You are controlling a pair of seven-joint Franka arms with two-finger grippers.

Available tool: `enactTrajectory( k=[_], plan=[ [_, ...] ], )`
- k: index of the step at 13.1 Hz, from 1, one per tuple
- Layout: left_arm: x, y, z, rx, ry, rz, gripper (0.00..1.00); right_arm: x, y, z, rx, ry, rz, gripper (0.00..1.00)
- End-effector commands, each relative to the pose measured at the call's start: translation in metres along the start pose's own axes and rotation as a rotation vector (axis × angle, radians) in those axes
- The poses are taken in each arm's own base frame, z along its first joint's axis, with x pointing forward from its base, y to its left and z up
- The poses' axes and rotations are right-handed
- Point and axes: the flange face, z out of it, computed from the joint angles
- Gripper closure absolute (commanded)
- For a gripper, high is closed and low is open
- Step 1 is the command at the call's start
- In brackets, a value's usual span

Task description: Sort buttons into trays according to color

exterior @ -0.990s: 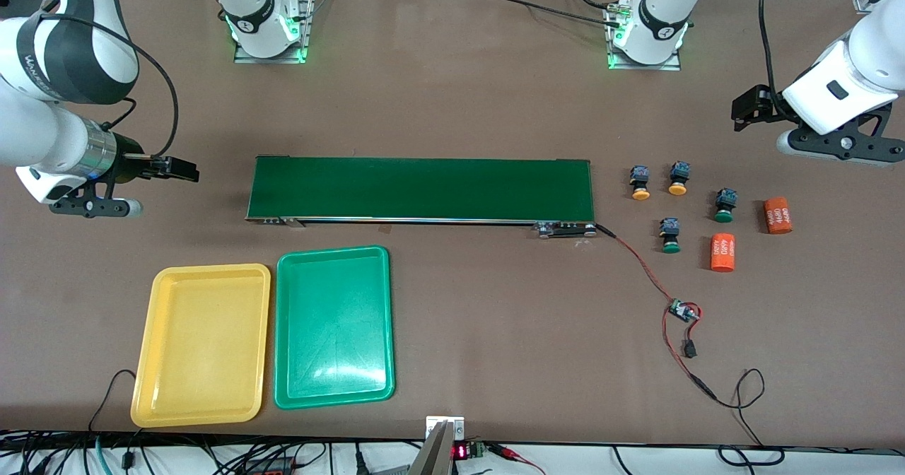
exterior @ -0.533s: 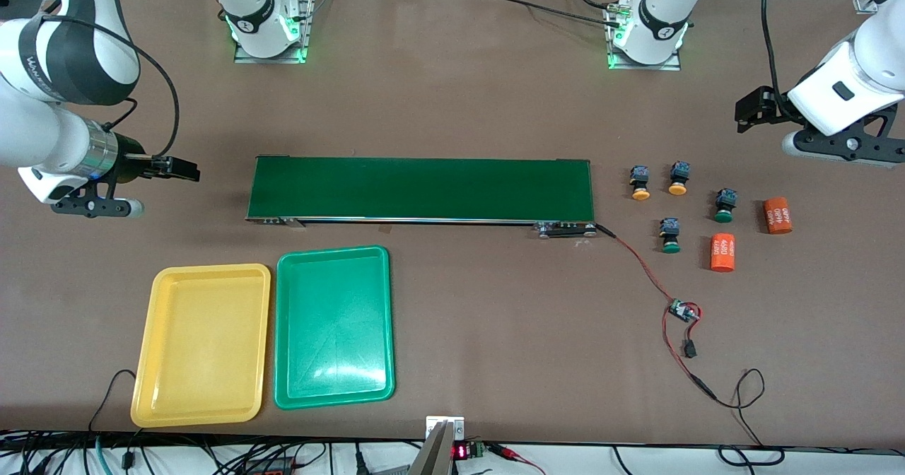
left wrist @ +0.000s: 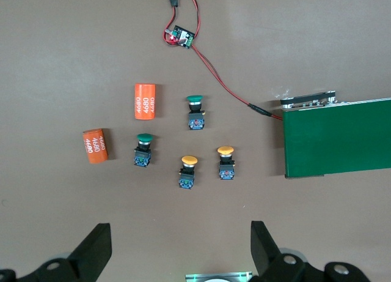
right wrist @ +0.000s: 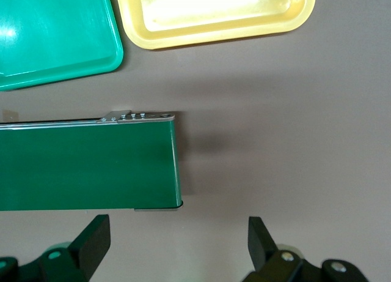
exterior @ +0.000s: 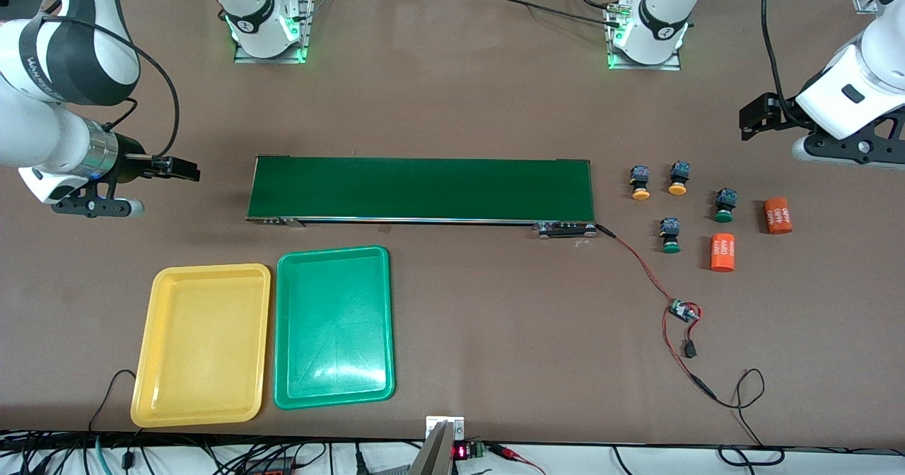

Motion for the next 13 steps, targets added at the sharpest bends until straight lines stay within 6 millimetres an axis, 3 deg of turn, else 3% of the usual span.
enactTrajectory(
  k=[1, 3, 8, 13],
  plan=[
    [0.023, -0.026, 0.050, -0.012, -0.095, -0.034, 0.00, -0.005, 0.000, 0.000, -0.001, 0.004, 0.011, 0.00],
    [0.044, -0.032, 0.091, -0.021, -0.161, -0.038, 0.00, -0.003, 0.000, 0.003, -0.002, -0.001, 0.012, 0.00],
    [0.092, -0.077, 0.206, 0.001, -0.150, -0.050, 0.00, -0.001, 0.003, 0.006, -0.001, 0.000, 0.016, 0.00],
    [0.088, -0.105, 0.306, 0.036, 0.076, 0.065, 0.00, 0.011, 0.001, 0.024, -0.004, -0.005, 0.015, 0.00]
  ],
)
